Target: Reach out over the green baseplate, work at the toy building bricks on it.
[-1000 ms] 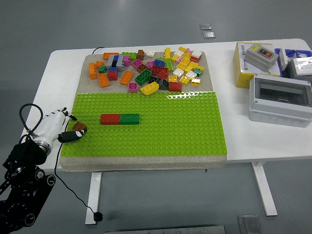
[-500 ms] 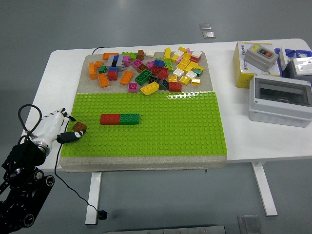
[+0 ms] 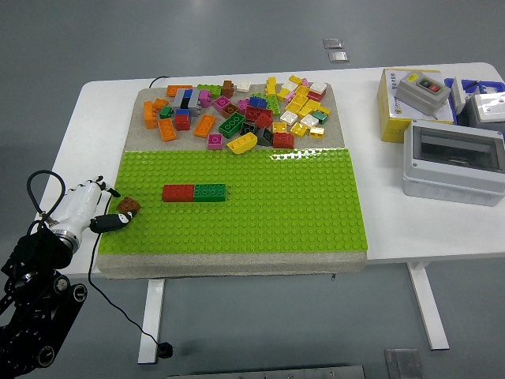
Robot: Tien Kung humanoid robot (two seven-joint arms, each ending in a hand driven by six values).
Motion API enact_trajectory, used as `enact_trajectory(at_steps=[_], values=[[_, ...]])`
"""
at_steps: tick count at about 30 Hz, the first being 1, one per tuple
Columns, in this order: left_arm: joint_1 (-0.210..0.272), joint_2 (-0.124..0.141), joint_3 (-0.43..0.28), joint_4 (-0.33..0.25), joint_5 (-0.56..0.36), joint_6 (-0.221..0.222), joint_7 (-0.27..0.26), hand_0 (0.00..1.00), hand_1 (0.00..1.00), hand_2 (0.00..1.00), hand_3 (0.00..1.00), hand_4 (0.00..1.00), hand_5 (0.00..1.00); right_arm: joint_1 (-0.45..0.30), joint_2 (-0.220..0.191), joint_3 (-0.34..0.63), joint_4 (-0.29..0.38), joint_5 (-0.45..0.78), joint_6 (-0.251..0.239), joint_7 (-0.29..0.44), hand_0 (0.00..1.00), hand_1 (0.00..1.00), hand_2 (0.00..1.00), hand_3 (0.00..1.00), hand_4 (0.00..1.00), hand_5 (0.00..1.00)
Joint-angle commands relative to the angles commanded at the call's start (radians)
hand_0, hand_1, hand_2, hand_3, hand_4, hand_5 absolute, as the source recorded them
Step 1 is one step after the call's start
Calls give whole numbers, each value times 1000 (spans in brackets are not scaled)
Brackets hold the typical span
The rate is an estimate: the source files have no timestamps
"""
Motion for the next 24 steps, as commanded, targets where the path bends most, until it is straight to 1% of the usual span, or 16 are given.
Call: enact_trajectory(at_steps=[8, 9, 14, 15, 24], values=[[1, 1, 3, -2, 0, 0, -1, 998, 998, 998, 617, 806, 459, -1, 0, 0, 0, 1, 0, 0, 696, 623, 623, 704, 328, 904], [1, 1, 3, -2, 0, 0, -1, 998, 998, 998, 603, 803, 454, -1, 0, 0, 0, 1, -1, 0, 694, 623, 624, 704, 328, 904], [1, 0, 6, -1, 0, 1, -2, 998, 998, 998, 603, 803, 454, 0, 0, 0, 0, 2, -1, 1, 694, 623, 624, 704, 328, 904], [1, 0, 7, 0, 0, 1, -2, 998, 998, 998, 577, 799, 444, 0, 0, 0, 0, 2, -1, 1, 695, 623, 623, 704, 329, 903], [4, -1, 12, -3, 0, 2, -4, 998, 998, 998, 572, 795, 435, -2, 0, 5, 0, 1, -1, 2, 694, 622, 624, 704, 328, 900]])
